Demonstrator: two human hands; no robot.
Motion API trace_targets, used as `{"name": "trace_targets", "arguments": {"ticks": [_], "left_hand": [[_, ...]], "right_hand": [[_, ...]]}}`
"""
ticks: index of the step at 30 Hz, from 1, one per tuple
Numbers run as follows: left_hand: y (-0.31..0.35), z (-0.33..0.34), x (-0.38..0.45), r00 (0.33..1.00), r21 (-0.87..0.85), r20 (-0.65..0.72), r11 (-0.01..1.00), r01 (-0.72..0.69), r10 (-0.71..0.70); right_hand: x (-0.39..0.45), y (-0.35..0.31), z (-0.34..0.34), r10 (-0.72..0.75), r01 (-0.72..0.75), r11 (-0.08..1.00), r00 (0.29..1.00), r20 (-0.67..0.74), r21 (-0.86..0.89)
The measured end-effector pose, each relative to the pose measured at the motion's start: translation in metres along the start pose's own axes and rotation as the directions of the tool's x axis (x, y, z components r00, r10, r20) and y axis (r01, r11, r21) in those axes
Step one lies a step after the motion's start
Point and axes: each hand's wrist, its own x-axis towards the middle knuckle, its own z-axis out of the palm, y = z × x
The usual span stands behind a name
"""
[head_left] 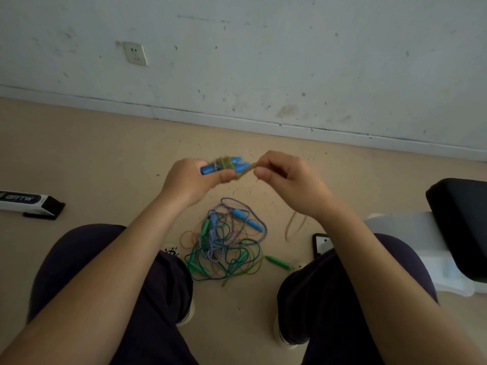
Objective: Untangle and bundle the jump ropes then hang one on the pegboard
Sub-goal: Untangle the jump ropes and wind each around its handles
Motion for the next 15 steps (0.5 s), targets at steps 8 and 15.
{"name": "trace_targets", "arguments": {"ticks": [8, 15], "left_hand": [[0.017, 0.01, -0.016, 0.854, -0.102, 0.498, 0.988, -0.116, 0.152], [0.022, 0.012, -0.018, 0.873, -0.198, 0.436, 0.97, -0.143, 0.218]], "right_hand": [[0.001, 0.007, 0.006, -0.001, 0.004, 0.999, 0.998, -0.069, 0.054], [0.004, 0.015, 0.017, 0.177, -0.156, 0.976, 0.976, -0.13, 0.152]]}}
